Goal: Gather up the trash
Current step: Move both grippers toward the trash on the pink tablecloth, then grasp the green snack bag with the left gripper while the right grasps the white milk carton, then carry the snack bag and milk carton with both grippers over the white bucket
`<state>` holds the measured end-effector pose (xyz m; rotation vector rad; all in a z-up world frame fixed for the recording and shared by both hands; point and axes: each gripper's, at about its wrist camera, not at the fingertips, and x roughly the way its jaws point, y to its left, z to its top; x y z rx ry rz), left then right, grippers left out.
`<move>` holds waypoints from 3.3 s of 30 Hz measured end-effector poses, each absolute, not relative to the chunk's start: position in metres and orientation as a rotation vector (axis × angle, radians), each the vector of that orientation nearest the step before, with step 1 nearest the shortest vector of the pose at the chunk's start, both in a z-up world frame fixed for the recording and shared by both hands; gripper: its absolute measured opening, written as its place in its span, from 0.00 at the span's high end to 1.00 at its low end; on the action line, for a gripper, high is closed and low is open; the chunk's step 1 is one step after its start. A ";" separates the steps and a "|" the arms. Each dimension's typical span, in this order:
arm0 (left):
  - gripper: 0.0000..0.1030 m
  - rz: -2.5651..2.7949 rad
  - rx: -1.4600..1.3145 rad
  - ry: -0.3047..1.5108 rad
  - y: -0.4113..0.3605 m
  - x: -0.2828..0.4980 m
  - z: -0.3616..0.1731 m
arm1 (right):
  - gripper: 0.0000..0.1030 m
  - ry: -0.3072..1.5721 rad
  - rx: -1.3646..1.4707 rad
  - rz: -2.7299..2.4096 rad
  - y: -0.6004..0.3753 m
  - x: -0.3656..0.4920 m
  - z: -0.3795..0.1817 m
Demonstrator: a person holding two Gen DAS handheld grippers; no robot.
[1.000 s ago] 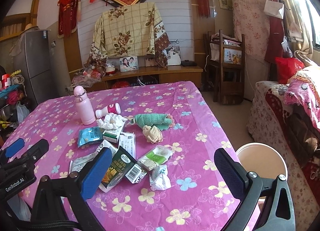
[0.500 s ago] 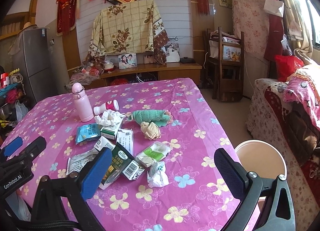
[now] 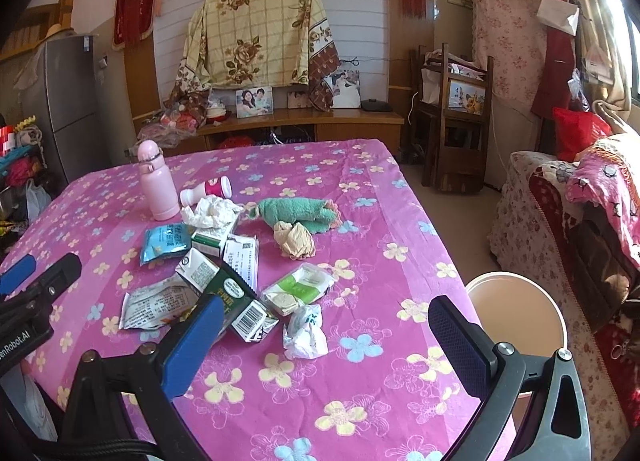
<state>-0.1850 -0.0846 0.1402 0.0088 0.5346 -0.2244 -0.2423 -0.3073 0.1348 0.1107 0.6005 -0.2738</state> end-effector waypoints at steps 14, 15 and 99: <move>0.00 -0.201 0.023 0.589 -0.081 -0.169 0.122 | 0.00 0.754 0.087 -0.244 -0.311 -0.221 0.111; 0.00 -0.199 0.024 0.591 -0.080 -0.168 0.121 | 0.00 0.766 0.080 -0.250 -0.311 -0.219 0.110; 0.68 -0.545 0.135 0.805 -0.200 -0.148 0.109 | 0.52 0.775 0.260 0.033 -0.386 -0.186 0.131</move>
